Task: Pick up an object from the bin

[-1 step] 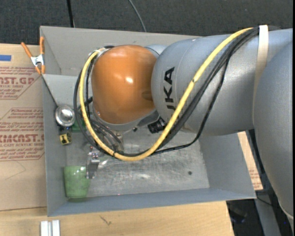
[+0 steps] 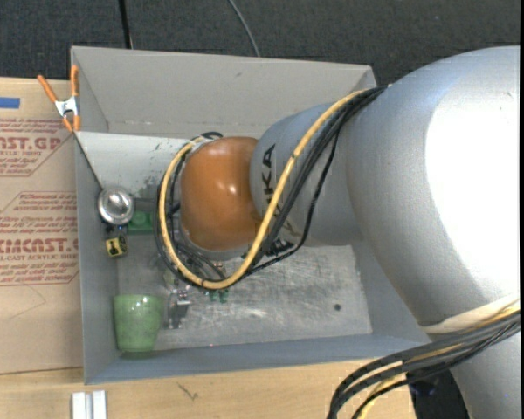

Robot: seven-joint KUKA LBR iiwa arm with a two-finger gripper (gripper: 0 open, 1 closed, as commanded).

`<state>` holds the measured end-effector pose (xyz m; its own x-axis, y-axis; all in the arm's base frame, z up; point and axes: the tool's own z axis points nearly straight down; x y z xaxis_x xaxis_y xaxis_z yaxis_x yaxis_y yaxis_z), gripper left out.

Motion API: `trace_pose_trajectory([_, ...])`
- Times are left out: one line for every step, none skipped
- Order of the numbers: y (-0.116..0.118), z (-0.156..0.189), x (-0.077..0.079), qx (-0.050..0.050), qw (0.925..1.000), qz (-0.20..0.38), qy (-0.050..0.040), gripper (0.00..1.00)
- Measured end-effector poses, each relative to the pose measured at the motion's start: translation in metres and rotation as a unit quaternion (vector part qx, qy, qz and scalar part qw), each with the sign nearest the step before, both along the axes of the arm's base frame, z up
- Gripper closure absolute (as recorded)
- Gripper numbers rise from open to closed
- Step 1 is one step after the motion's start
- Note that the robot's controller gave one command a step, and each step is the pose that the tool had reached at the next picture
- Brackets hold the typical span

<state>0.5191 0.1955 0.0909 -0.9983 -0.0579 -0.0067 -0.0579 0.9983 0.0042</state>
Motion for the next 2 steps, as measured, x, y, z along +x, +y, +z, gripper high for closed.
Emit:
trace_pose_trajectory([-0.063, -0.011, 0.039, 0.005, 0.9989, -0.047, -0.0062, 0.00])
trace_pose_trajectory([-0.101, -0.011, 0.051, 0.006, 0.9974, -0.072, -0.0093, 0.00])
